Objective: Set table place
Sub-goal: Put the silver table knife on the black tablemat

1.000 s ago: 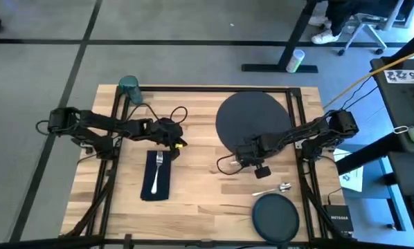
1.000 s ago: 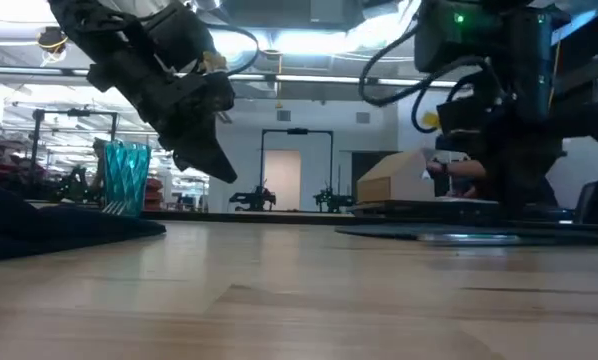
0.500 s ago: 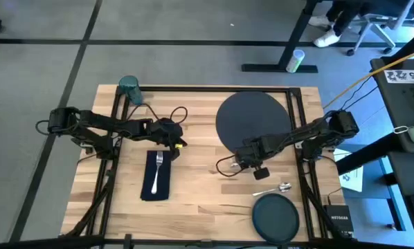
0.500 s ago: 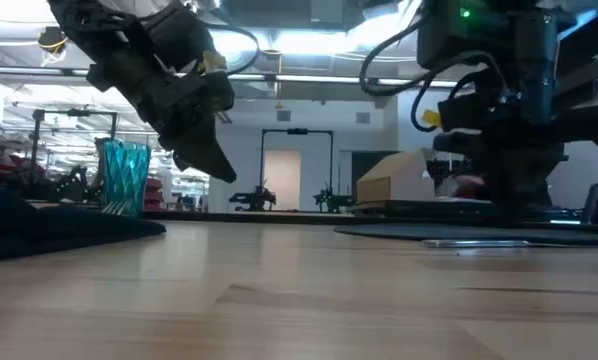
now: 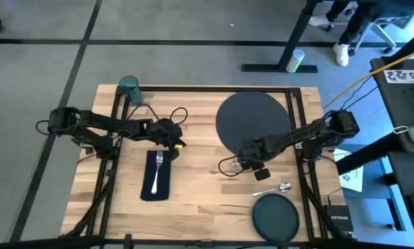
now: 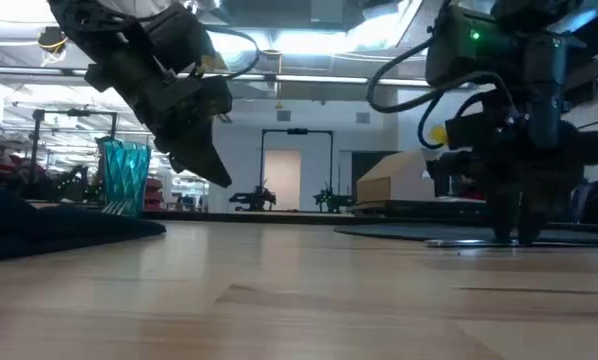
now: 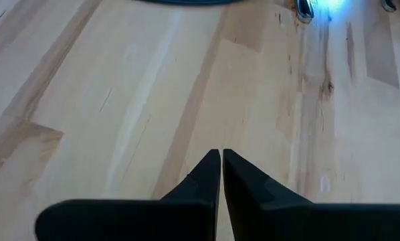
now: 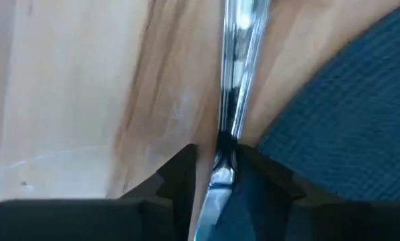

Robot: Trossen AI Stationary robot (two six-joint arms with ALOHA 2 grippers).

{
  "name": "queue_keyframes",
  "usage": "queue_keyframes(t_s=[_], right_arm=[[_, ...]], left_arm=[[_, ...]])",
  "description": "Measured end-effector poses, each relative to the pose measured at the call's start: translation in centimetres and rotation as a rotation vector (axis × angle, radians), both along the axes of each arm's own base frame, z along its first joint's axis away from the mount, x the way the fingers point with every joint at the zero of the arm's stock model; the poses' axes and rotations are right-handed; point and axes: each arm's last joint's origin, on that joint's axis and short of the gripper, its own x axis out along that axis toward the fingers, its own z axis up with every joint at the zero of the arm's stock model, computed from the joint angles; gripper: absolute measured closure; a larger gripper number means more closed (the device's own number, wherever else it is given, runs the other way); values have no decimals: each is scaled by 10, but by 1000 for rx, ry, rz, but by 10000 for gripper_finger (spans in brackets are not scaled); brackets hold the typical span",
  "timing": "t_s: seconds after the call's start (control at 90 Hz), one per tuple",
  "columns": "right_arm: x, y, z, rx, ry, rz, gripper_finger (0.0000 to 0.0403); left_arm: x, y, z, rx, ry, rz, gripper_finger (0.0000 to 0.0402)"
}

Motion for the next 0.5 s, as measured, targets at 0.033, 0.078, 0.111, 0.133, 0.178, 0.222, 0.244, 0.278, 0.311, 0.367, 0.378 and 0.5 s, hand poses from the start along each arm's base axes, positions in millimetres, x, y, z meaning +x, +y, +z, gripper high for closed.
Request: queue_keyframes(t_s=[0.033,0.078,0.111,0.133,0.178,0.222,0.244,0.278,0.311,0.367,0.378,0.5], right_arm=[[0,0,-1,3,-4,-3,300],[1,0,-1,12,-12,-8,300],[1,1,-1,28,-21,-9,300],[2,1,-1,41,-29,-8,300],[4,2,-1,69,-48,-8,300],[7,3,-1,85,-70,-9,302],[8,4,-1,91,-82,-7,304],[10,5,0,109,-103,-5,309],[12,5,0,124,-121,-1,316],[14,6,0,134,-131,2,333],[15,6,-1,138,-135,3,336],[24,9,-4,182,-199,44,380]], left_arm=[[0,0,0,0,0,0,401],[0,0,0,0,-1,0,401],[0,0,0,0,-1,0,401],[0,0,0,0,-2,0,401],[0,0,0,-1,-2,1,401],[0,0,0,-1,-2,1,401],[0,0,0,-1,-2,1,401],[0,0,0,-1,-2,2,401],[0,0,0,-2,-3,2,401],[0,0,0,-2,-2,2,401],[0,0,0,-3,-2,2,401],[0,-1,0,-4,-3,1,401]])
